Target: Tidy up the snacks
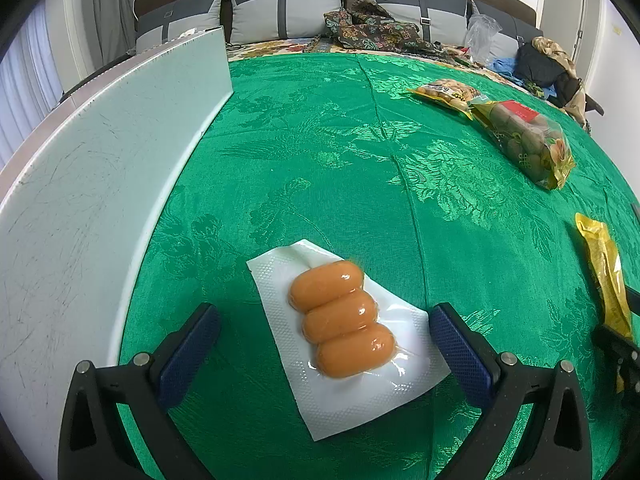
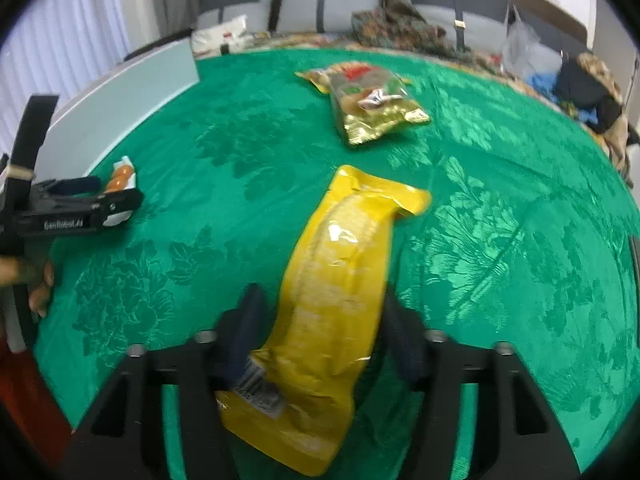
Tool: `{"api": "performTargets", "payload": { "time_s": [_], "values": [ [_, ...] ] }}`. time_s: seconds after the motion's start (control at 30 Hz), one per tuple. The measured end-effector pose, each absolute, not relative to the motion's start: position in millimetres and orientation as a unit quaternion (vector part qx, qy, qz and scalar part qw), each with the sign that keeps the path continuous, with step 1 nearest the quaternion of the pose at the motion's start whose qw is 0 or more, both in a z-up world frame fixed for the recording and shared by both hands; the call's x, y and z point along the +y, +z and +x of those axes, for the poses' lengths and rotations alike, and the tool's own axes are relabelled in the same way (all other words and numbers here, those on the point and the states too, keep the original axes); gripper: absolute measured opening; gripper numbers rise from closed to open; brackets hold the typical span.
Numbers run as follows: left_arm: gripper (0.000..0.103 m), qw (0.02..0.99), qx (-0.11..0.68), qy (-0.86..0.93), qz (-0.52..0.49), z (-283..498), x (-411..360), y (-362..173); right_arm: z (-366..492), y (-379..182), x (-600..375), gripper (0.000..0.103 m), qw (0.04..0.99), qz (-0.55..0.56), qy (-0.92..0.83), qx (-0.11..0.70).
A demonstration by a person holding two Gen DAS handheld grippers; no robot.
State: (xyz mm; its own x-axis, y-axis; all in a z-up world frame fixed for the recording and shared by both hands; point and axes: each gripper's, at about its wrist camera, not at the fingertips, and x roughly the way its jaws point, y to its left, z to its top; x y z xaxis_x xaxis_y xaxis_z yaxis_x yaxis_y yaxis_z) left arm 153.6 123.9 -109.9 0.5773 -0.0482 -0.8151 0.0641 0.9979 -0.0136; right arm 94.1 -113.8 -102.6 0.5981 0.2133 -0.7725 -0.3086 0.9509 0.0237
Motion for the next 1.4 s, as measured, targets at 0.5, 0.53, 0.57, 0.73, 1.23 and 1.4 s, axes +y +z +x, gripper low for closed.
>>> {"api": "performTargets", "payload": {
  "time_s": [0.5, 0.53, 0.57, 0.73, 1.23, 1.4],
  "values": [
    [0.103, 0.888, 0.459, -0.031, 0.009, 153.7, 123.8, -109.8, 92.6, -104.2, -119.6, 0.080, 0.894, -0.059, 0.134, 0.424],
    [0.103, 0.888, 0.459, -0.031, 0.009, 153.5, 123.9, -110.1, 91.9, -104.4, -119.7, 0.080, 0.894, -0.059, 0.134, 0.424],
    [0.103, 0.888, 0.459, -0.031, 0.009, 153.5, 123.8, -110.0, 92.3, -104.4, -119.5, 0.080, 0.894, -0.059, 0.134, 0.424],
    [0.103, 0.888, 0.459, -0.031, 0.009, 153.3, 123.8, -110.1, 92.0, -104.5, -119.6, 0.080, 0.894, -0.059, 0.134, 0.424],
    [0.103, 0.888, 0.459, -0.031, 0.009, 153.1, 123.7, -110.0, 92.4, -105.0, -119.3, 0.080, 0.894, -0.059, 0.134, 0.424],
    [0.103, 0.888, 0.459, -0.031, 0.009, 153.0, 123.7, -110.1, 92.5, -105.0, -119.3, 0.080, 0.894, -0.059, 0.134, 0.424]
  ]
}}
